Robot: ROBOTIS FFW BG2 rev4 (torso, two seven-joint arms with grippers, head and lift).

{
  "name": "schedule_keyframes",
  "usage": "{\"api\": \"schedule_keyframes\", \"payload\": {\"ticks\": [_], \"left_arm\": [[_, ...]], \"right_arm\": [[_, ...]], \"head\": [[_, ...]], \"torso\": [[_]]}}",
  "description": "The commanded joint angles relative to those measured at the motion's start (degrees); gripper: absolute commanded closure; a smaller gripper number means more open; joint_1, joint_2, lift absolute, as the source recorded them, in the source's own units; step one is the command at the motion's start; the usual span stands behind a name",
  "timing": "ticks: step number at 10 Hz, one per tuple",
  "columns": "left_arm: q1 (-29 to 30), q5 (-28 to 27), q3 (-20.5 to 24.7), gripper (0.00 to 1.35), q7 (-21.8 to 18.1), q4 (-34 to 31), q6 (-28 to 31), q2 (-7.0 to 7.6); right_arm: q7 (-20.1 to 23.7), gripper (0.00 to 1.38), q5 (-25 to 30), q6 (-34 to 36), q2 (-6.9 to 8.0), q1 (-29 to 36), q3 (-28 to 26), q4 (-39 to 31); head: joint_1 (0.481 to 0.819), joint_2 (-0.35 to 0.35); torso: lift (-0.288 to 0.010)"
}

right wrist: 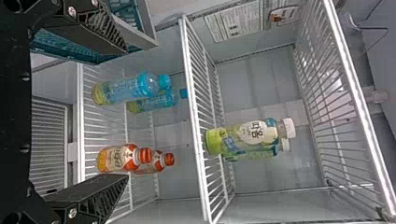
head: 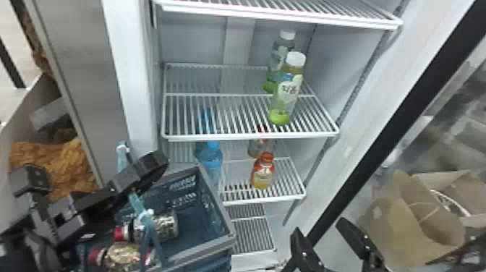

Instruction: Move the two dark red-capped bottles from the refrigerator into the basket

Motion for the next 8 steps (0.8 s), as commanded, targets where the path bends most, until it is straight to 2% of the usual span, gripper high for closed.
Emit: {"api": "schedule_keyframes", "payload": {"ticks": [1, 8], "left_arm": [[0.0, 0.0, 0.0, 1.20, 0.0, 0.0, 0.0, 0.00], [0.0, 0.1, 0.0, 1.20, 0.1, 0.0, 0.0, 0.09]], "right_arm": [[0.0, 0.13, -0.2, 0.3, 0.08, -0.1, 0.0, -0.3], [0.0, 0.13, 0.5, 1.0, 0.17, 0.1, -0.2, -0.6]], "head": [[0.695, -0.211], [0.695, -0.211]], "torso": [[-0.034], [-0.034]]}}
